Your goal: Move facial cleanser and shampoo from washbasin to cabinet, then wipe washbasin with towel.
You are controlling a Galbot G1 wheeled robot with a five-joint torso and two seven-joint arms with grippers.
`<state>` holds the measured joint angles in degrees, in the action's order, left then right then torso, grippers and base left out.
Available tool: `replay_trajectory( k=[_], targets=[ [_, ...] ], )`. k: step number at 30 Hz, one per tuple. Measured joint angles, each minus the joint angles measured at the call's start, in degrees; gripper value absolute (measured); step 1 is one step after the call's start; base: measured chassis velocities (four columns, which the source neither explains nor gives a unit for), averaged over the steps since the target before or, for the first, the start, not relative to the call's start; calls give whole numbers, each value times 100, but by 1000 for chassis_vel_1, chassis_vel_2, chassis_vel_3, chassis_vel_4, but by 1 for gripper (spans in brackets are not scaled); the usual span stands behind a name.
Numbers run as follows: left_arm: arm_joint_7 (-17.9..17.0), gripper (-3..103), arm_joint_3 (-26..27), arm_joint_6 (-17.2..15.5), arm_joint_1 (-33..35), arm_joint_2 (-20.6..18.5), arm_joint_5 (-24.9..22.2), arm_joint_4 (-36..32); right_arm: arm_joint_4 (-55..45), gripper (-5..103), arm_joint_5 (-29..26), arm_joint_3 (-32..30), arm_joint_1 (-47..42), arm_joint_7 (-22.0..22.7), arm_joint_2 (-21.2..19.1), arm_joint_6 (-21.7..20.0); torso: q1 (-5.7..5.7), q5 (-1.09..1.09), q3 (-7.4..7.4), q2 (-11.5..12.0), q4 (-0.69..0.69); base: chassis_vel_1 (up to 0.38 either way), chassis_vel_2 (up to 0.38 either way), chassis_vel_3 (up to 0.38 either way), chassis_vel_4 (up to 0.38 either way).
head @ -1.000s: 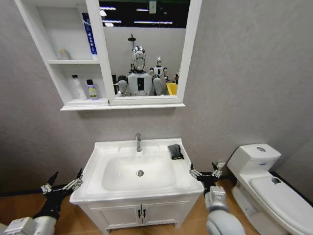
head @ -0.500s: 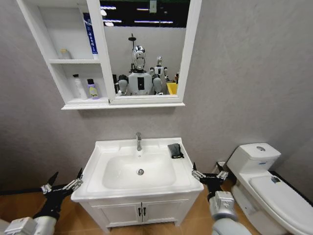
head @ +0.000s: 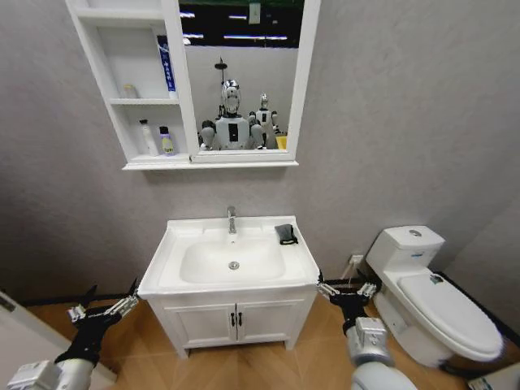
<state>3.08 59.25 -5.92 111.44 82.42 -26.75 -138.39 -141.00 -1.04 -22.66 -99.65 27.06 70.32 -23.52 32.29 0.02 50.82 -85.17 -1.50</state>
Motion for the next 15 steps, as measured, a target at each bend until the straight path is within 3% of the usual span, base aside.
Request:
replay_trajectory(
  k=[5,8,11,14,15],
  targets=[
    [0,100,-1,0,0,0,0,1,0,100,-15,13,12,-9,-60,-4,-1,-9,-1,-1,-1,337,-353,-317,347],
    [1,100,-1,0,1,1,0,-2,-1,100,-18,40,11,-16,-85,-10,-2,6,-1,-2,-2,377,-369,-366,376],
    [0,100,0,0,0,0,0,1,-14,100,-4,79,-30,-19,-93,-11,-2,-12,-1,-1,0,359,-387,-337,384],
    [1,100,1,1,0,0,0,-2,-23,100,8,96,-55,-22,-105,-11,-3,7,-1,-2,-2,360,-349,-354,339],
    [0,100,0,1,0,0,0,0,-25,100,13,99,-56,-25,-114,-11,-2,-8,-1,-2,-1,340,-369,-363,331]
  ],
)
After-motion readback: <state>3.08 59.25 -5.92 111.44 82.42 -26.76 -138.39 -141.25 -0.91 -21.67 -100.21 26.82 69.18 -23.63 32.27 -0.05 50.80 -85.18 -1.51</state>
